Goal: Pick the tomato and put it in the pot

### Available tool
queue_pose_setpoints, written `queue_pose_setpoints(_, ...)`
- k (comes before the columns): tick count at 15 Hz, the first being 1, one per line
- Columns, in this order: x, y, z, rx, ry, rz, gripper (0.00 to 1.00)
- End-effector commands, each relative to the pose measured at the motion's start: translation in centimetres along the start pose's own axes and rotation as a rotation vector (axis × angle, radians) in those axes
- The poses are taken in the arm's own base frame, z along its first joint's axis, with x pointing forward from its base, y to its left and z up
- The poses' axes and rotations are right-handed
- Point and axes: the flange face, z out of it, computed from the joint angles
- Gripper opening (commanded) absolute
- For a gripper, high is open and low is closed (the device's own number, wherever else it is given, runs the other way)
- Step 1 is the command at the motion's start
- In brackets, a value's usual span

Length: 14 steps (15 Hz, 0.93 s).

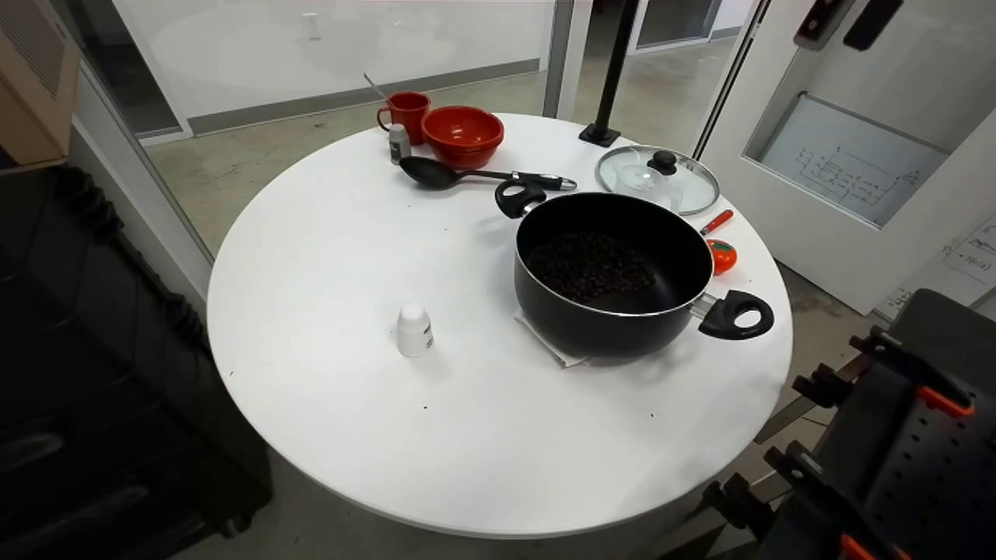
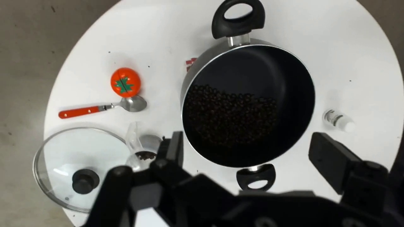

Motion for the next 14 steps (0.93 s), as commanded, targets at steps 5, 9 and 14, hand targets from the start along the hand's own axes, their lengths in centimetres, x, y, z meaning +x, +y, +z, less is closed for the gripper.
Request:
queue_pose_setpoints(5,3.7,8.2,10.5,-0.030,-0.187,0.156,1.00)
queue_pose_setpoints(9,3.9,11.3,14.0,-0.042,-0.261,0.203,1.00)
queue_pose_setpoints(14,3.8,12.1,17.0,-0.102,-0.247,0.147,1.00)
